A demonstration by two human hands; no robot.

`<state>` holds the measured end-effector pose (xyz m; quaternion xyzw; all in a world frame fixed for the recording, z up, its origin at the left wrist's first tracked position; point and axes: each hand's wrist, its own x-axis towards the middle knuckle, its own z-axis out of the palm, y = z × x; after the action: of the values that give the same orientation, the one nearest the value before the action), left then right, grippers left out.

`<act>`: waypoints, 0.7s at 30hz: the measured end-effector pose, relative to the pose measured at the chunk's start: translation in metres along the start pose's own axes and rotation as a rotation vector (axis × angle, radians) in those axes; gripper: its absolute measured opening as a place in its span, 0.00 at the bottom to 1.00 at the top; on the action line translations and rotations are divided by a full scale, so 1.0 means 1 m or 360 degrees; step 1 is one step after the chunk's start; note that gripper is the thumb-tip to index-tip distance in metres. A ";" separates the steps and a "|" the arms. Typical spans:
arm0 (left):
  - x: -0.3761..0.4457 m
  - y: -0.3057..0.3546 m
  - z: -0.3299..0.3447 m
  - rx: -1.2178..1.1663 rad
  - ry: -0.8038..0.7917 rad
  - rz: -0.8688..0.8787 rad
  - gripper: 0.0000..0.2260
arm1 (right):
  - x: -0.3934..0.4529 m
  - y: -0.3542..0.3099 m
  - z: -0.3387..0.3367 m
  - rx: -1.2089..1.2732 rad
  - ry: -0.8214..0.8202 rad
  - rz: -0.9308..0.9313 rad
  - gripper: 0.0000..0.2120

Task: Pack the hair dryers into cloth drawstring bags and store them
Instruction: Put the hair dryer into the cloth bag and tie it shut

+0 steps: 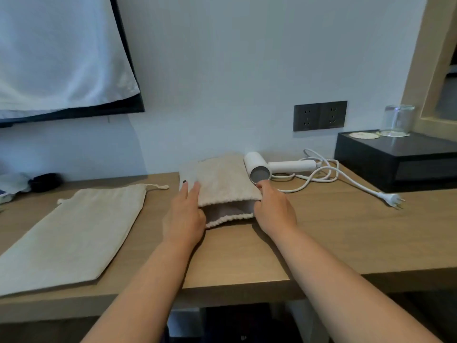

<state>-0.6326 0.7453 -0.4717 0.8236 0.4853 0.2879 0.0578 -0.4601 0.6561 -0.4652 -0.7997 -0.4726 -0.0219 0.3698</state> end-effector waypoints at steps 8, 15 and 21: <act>-0.031 -0.028 -0.020 -0.0106 0.0081 -0.0019 0.13 | -0.012 0.015 -0.017 -0.0491 -0.0018 -0.0269 0.11; -0.043 -0.036 -0.031 0.0153 -0.0002 -0.0063 0.15 | -0.021 0.026 -0.025 -0.0434 -0.0075 -0.0405 0.18; -0.047 -0.063 -0.045 -0.0207 -0.0297 0.0268 0.18 | -0.017 0.032 -0.033 -0.0417 -0.0077 -0.0294 0.22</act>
<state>-0.7217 0.7310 -0.4776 0.8791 0.3872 0.2447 0.1316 -0.4345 0.6145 -0.4655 -0.7945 -0.5460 -0.0980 0.2472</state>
